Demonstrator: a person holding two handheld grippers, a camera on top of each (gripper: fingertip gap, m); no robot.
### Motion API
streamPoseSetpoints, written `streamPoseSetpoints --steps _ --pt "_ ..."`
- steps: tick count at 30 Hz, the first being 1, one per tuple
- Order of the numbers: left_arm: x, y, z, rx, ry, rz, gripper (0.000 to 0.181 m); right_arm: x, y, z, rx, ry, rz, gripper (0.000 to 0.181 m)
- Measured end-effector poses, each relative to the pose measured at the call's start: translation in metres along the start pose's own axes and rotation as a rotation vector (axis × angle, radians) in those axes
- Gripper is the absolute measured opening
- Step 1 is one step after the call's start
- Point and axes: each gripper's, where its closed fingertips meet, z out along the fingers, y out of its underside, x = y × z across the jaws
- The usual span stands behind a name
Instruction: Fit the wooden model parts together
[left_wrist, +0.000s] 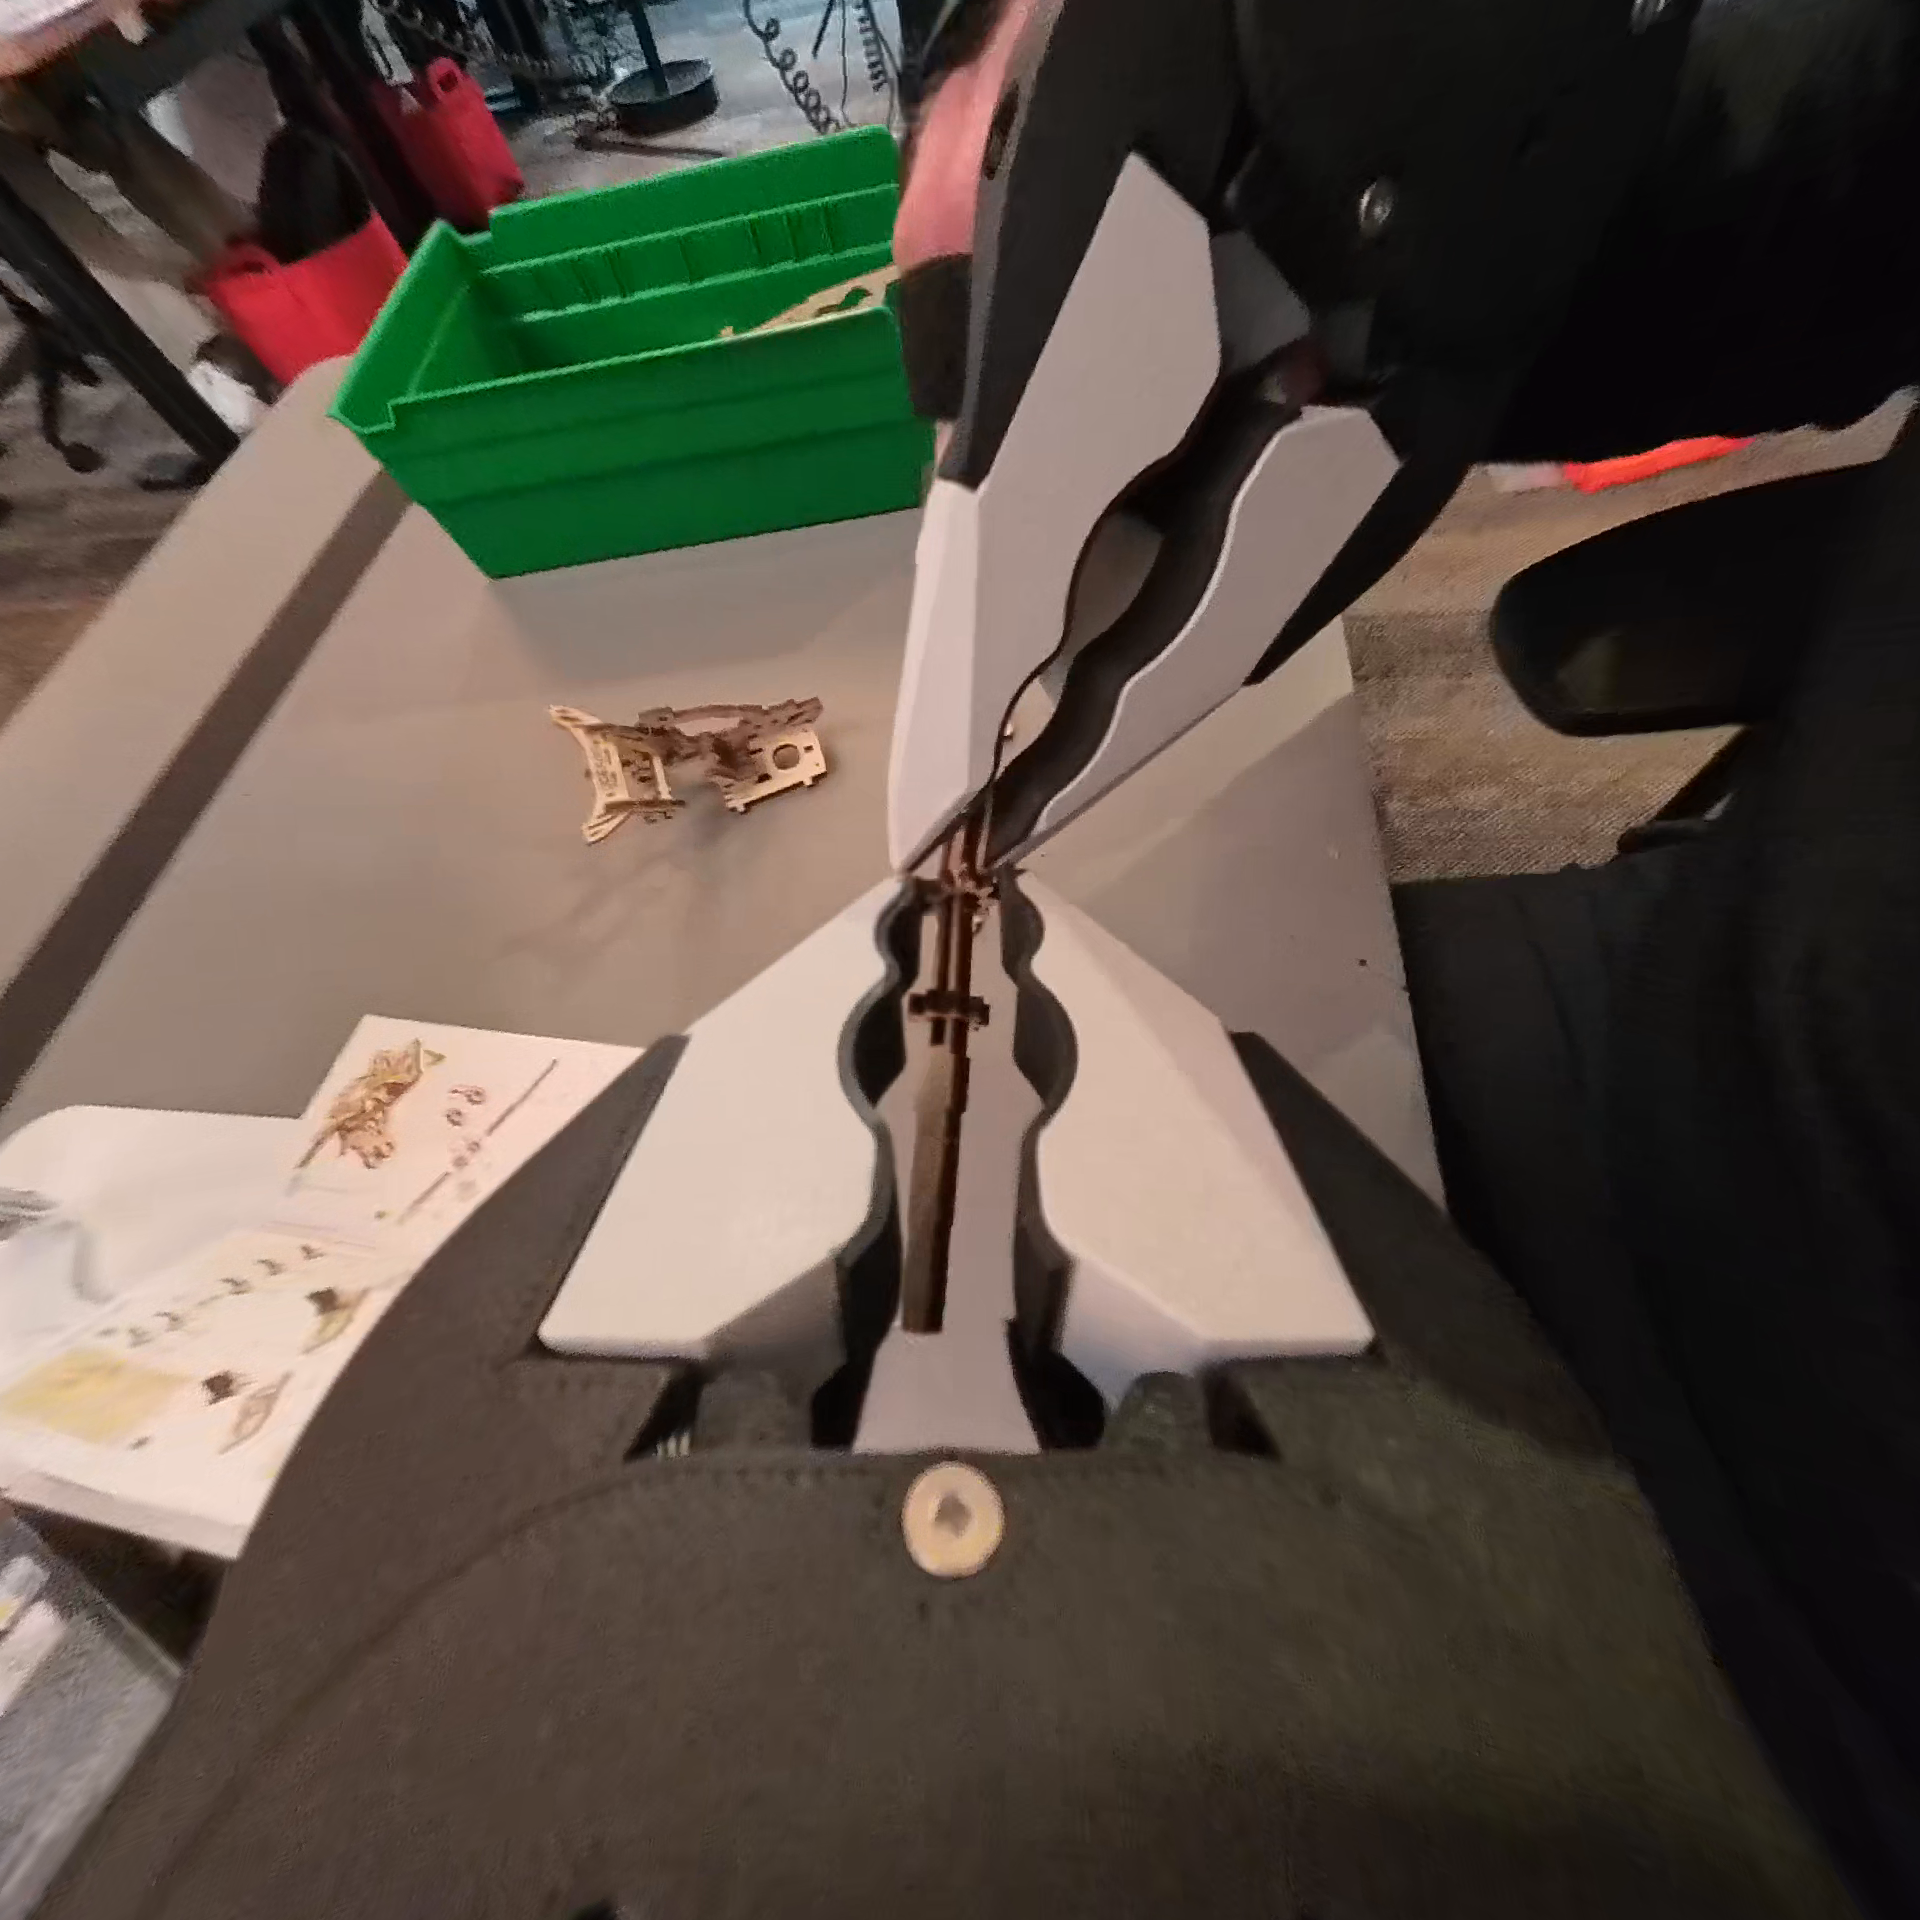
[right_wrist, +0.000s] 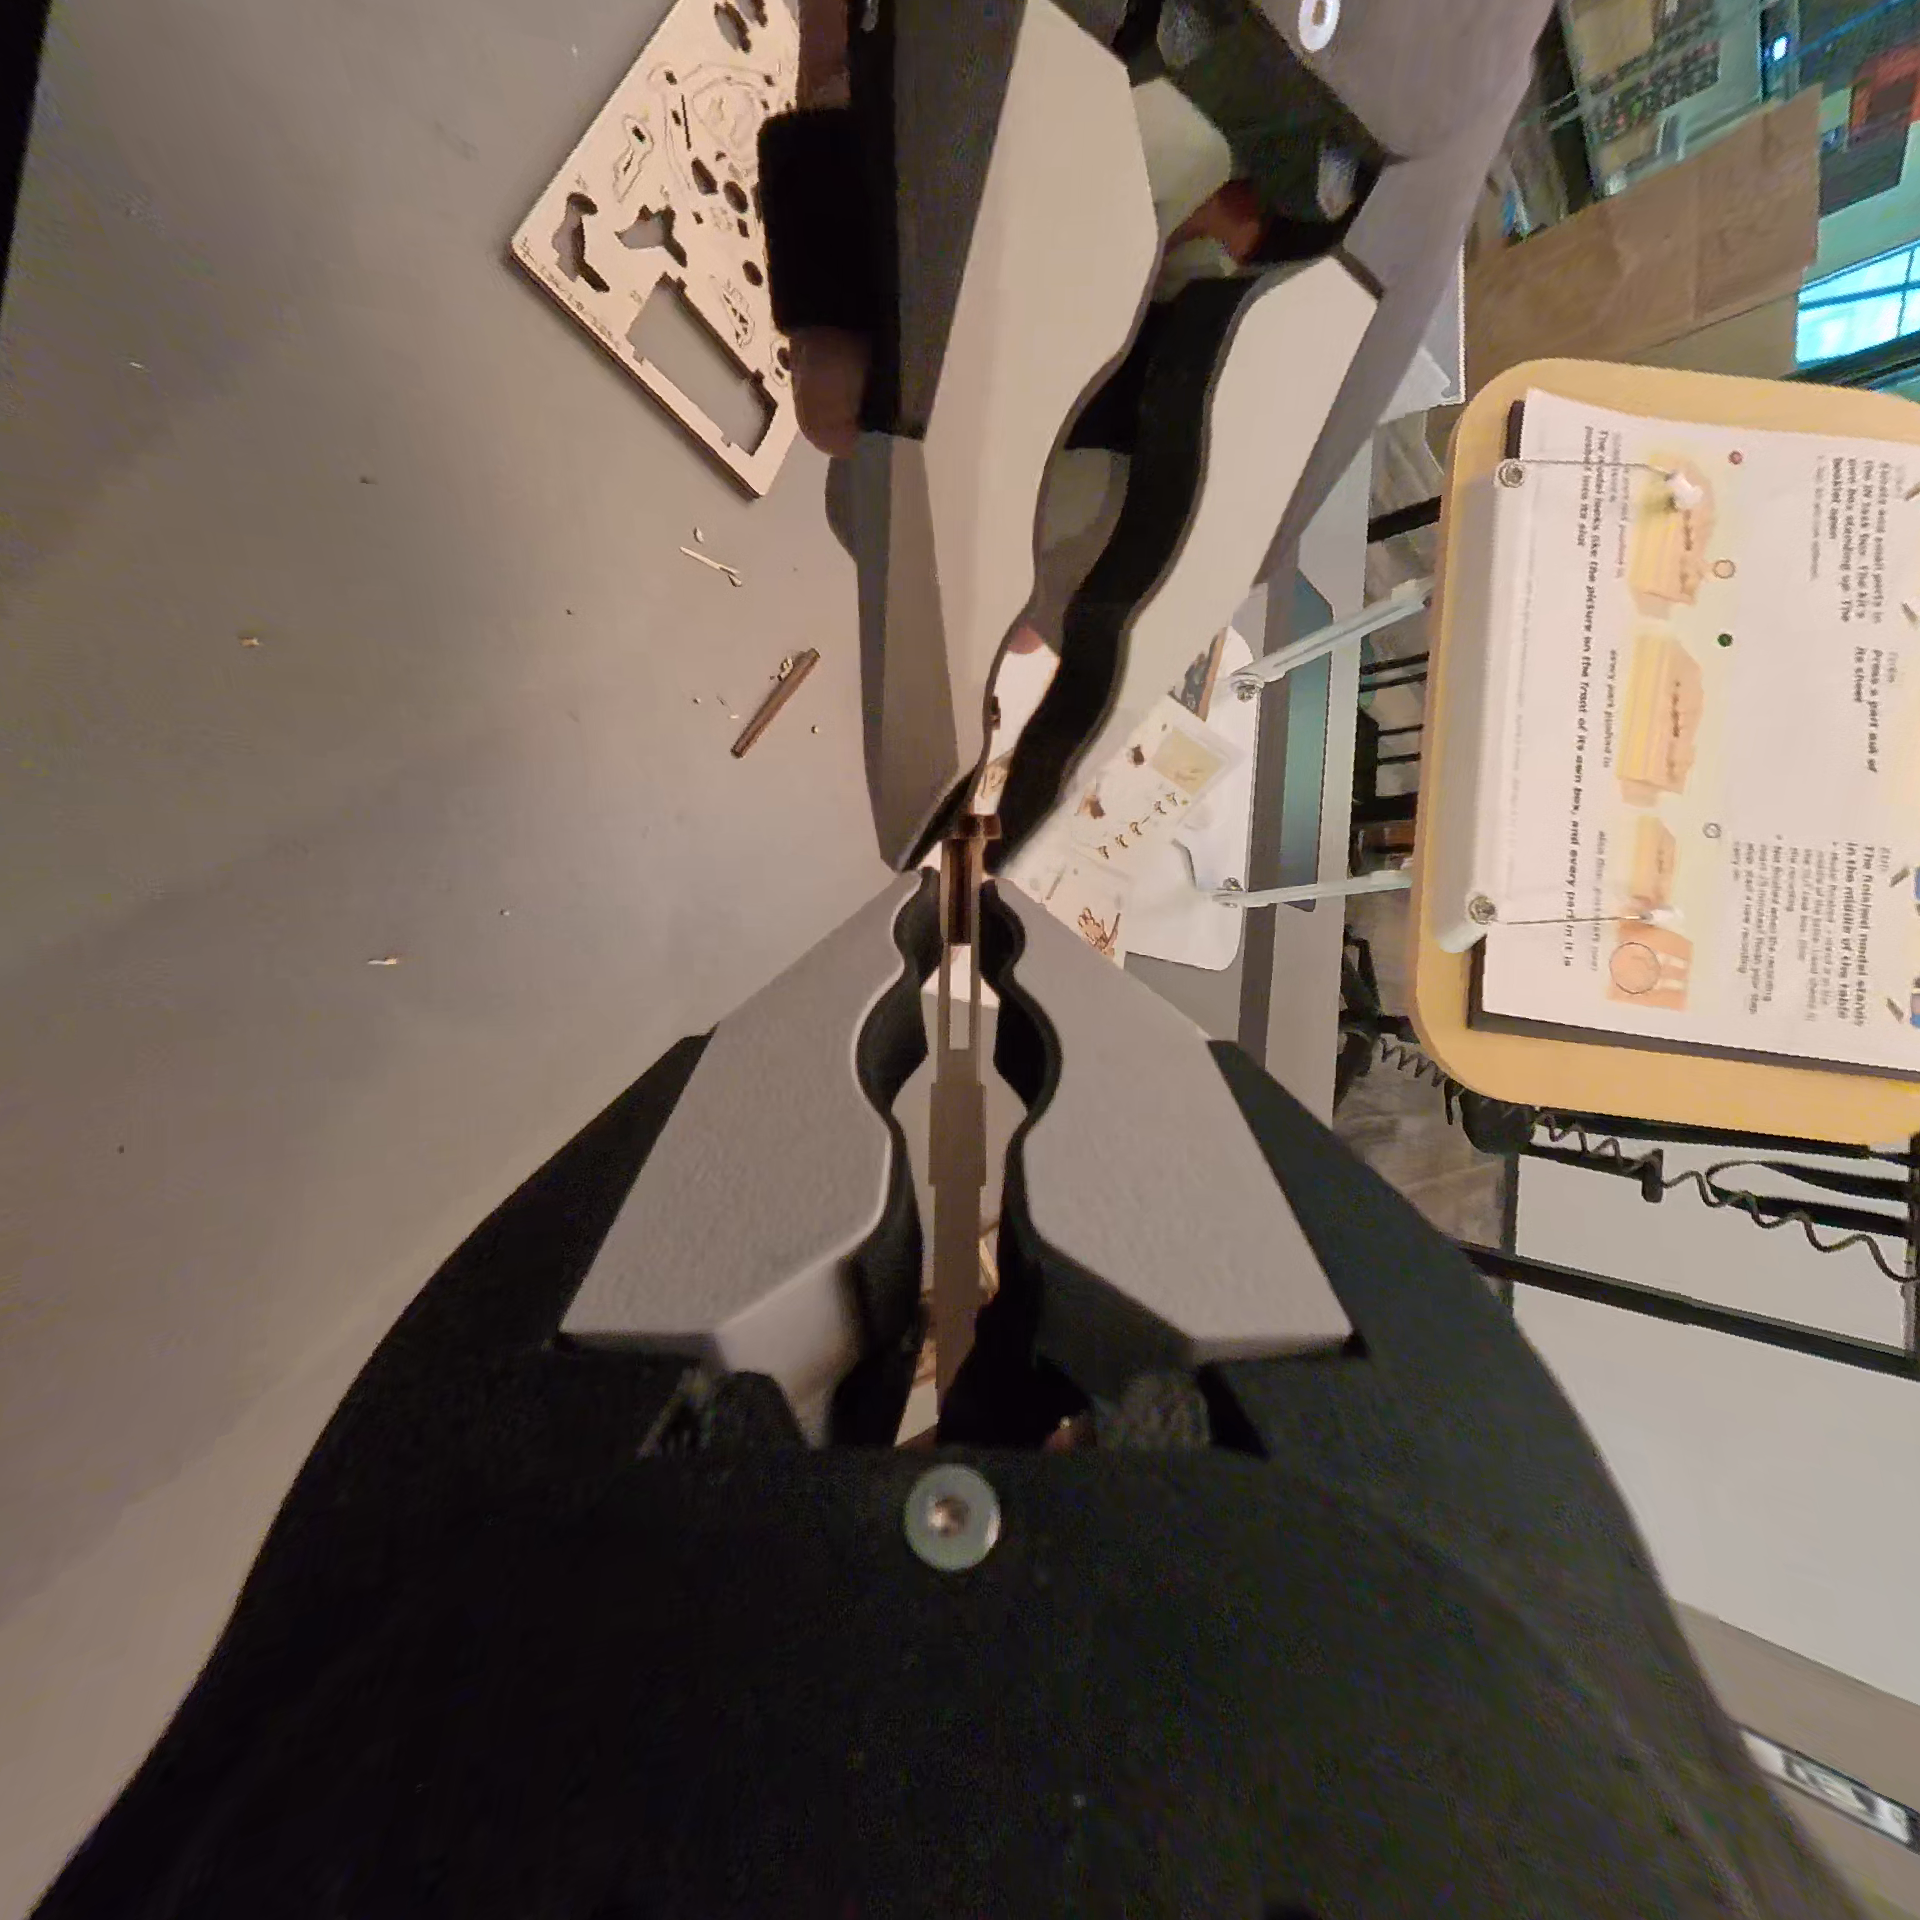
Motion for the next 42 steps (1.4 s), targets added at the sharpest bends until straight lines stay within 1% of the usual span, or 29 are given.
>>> streamPoseSetpoints --steps 1,5,8,14,19,22,24,26,29,32,35,38,40,42 --pt "-0.001 0.002 0.000 0.009 0.007 -0.022 0.012 0.000 0.000 0.002 0.013 -0.006 0.006 0.004" --pt "-0.005 0.007 -0.002 0.062 0.055 -0.116 0.011 0.000 0.000 0.010 0.060 -0.027 0.022 0.004" --pt "-0.008 0.014 -0.001 0.071 0.080 -0.164 0.011 0.000 0.000 0.017 0.091 -0.048 0.024 0.003" --pt "-0.015 0.017 -0.005 0.176 0.145 -0.285 0.011 0.003 -0.002 0.029 0.159 -0.080 0.049 0.003" --pt "-0.023 0.031 -0.003 0.149 0.118 -0.296 0.011 0.001 0.001 0.040 0.178 -0.118 0.072 0.004" --pt "-0.029 0.031 -0.006 0.158 0.100 -0.307 0.011 0.006 0.002 0.047 0.202 -0.121 0.129 0.005" --pt "-0.035 0.039 -0.007 0.128 0.073 -0.315 0.011 0.009 0.008 0.050 0.182 -0.125 0.163 0.017" --pt "-0.038 0.038 -0.010 0.149 0.070 -0.333 0.011 0.012 0.016 0.051 0.161 -0.112 0.183 0.023" --pt "-0.042 0.042 -0.009 0.148 0.045 -0.351 0.012 0.016 0.027 0.047 0.161 -0.118 0.273 0.029" --pt "-0.044 0.045 -0.009 0.190 0.033 -0.418 0.012 0.021 0.035 0.039 0.200 -0.101 0.384 0.034" --pt "-0.048 0.044 -0.007 0.270 0.008 -0.489 0.012 0.026 0.048 0.034 0.241 -0.090 0.566 0.037" --pt "-0.049 0.043 -0.004 0.335 -0.002 -0.535 0.012 0.024 0.059 0.034 0.291 -0.128 0.778 0.040" --pt "-0.049 0.043 -0.002 0.362 -0.022 -0.557 0.012 0.022 0.062 0.034 0.339 -0.149 0.866 0.042" --pt "-0.049 0.039 -0.001 0.421 -0.031 -0.586 0.011 0.022 0.063 0.035 0.383 -0.167 0.944 0.044"
